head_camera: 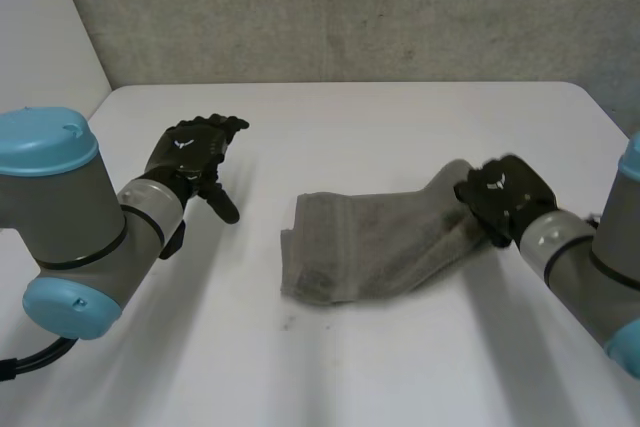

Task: Fold the towel.

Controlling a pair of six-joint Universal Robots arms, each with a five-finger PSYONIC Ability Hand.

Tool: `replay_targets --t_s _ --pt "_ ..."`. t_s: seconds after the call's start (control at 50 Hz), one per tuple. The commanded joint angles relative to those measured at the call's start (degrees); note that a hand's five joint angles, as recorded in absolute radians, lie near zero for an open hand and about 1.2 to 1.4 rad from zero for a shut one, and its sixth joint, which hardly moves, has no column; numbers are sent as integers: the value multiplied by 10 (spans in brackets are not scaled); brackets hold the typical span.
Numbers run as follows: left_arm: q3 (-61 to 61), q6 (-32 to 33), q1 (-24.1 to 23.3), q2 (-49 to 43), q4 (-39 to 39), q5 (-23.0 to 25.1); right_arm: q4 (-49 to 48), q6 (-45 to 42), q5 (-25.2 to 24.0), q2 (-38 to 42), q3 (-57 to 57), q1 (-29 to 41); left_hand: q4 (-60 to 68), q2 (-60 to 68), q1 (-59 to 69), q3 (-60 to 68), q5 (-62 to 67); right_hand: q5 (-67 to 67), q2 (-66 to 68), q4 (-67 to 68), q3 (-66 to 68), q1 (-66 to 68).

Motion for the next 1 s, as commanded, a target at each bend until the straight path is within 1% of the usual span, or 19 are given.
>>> replay_targets --t_s 0.02,0.06,0.08,0.12,0.16,0.22,0.3,0.32,0.34,0.38,0.4,0.44,0.46,0.5,0.62,0.66,0.76,0.84,1.0 --pt "11 -4 -1 3 1 -1 3 -8 -49 94 -144 143 3 4 1 4 -8 48 90 34 35 72" --pt "15 -4 -2 6 1 -2 14 -13 -84 146 -197 195 3 4 1 4 -8 48 90 34 35 72" --pt "19 -5 -3 8 1 -3 14 -13 -84 146 -197 195 3 4 1 4 -8 48 90 34 35 72" --pt "22 -6 -3 11 1 -4 35 -21 -111 195 -237 233 3 4 1 4 -8 48 90 34 35 72" --pt "26 -6 -3 12 1 -6 49 -25 -120 222 -252 252 3 4 1 4 -8 48 90 34 35 72" --pt "31 -7 -4 13 6 -6 91 -36 -121 266 -284 275 3 4 1 4 -8 48 90 34 35 72" --pt "40 -16 -5 13 7 -7 121 -39 -110 276 -299 277 5 5 3 6 -6 48 90 34 35 72" --pt "40 -16 -5 13 7 -7 126 -28 -101 268 -301 277 5 5 3 6 -6 -87 -44 -101 -99 -62" --pt "42 -21 -7 13 6 -6 126 -28 -101 268 -301 277 5 5 3 6 -6 -88 -46 -102 -100 -64" --pt "44 -25 -8 12 7 -6 119 20 -72 231 -289 270 5 5 3 6 -6 -639 -596 -653 -651 -614" --pt "47 -26 -10 10 7 -6 119 21 -72 231 -289 270 7 7 5 8 -4 -641 -599 -655 -654 -617" --pt "49 -27 -12 7 8 -6 98 90 -59 179 -256 240 7 7 5 8 -4 -652 -610 -666 -665 -628" --pt "52 -27 -14 5 8 -6 98 90 -59 179 -256 240 7 7 5 8 -4 -652 -610 -666 -665 -628" --pt "55 -28 -18 3 9 -7 70 146 -56 126 -209 201 7 7 5 8 -4 -652 -610 -666 -665 -628" --pt "74 -47 -44 -25 8 -9 54 207 -50 65 -151 161 12 12 10 13 1 -652 -610 -666 -665 -628" --pt "76 -55 -52 -33 8 -10 54 253 -50 45 -128 131 13 14 12 14 2 -652 -610 -666 -665 -628" --pt "76 -70 -84 -59 4 -10 55 323 -50 47 -124 96 15 15 13 16 4 -652 -610 -666 -665 -628" --pt "74 -67 -120 -91 -10 -12 59 349 -54 68 -134 88 20 20 18 21 9 -652 -610 -666 -665 -628" --pt "69 -62 -128 -137 -42 -56 82 355 -50 155 -164 94 18 19 17 20 8 -652 -610 -666 -665 -628"
